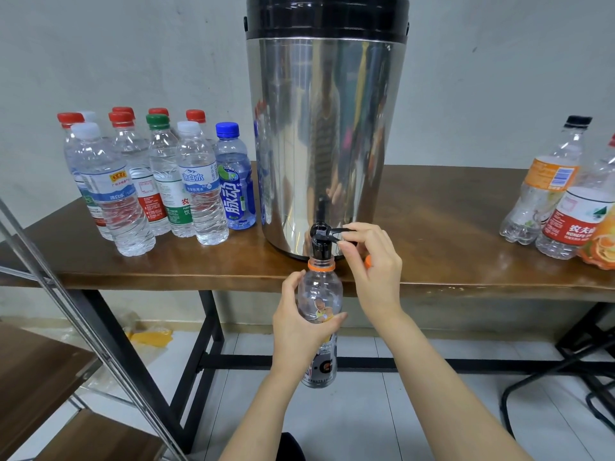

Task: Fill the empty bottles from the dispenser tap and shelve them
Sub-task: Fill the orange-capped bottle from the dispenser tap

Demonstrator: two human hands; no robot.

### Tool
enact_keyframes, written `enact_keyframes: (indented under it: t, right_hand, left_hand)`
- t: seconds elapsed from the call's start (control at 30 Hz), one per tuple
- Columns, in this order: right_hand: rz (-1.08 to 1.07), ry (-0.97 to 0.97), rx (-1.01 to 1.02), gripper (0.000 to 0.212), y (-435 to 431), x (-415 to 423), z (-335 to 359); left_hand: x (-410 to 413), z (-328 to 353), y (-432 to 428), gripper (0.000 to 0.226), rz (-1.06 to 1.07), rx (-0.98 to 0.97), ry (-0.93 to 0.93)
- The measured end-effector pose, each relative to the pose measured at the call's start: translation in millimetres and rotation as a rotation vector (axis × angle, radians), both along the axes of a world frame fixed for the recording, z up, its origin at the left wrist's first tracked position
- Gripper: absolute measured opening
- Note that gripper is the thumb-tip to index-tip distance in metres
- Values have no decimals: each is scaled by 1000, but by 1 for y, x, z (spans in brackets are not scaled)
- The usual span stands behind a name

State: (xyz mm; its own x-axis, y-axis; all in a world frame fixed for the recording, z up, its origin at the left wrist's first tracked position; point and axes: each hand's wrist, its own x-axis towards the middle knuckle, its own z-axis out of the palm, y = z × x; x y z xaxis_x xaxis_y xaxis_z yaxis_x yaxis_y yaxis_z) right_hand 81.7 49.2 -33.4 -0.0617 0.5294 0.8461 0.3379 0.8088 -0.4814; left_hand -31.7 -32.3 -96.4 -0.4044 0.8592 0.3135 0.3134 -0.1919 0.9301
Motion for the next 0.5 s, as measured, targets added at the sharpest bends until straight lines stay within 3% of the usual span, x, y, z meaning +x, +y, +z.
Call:
enact_keyframes:
  t: [0.5]
  right_hand:
    - [9,7,-10,33,0,0,0]
  left_hand:
    - [1,2,0,88,9,4,2]
